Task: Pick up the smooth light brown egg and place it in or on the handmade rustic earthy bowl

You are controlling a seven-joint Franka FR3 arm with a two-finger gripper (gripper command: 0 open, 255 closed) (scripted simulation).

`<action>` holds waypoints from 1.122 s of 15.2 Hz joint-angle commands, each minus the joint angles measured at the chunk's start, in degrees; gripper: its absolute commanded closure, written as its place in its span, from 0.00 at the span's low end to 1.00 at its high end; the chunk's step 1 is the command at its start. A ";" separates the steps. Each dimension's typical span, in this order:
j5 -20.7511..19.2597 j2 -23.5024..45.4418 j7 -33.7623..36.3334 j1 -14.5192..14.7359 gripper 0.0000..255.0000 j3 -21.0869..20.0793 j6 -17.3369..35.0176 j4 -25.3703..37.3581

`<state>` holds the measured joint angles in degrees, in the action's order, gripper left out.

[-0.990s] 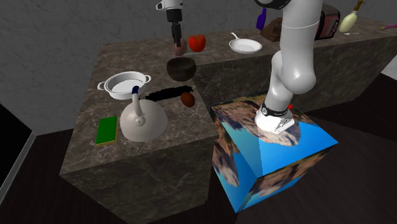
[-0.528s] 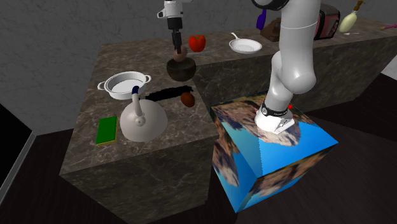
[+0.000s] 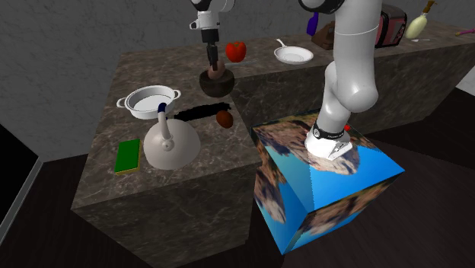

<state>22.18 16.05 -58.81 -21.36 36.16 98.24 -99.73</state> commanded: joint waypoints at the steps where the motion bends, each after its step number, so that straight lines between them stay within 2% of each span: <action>1: 0.05 0.07 -0.04 -0.02 1.00 -0.01 0.05 0.03; 4: 0.05 0.07 -0.04 -0.02 1.00 -0.01 0.05 0.03; 5: 0.05 0.07 -0.04 -0.02 0.00 -0.01 0.05 0.03; 10: 0.05 0.07 -0.04 -0.02 0.00 -0.01 0.05 0.03; 14: -0.10 1.02 0.35 -1.93 0.00 0.60 -7.35 8.11; 17: -0.10 1.01 0.35 -1.93 0.00 0.60 -7.35 8.11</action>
<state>22.06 16.98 -58.46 -23.22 36.75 91.09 -91.84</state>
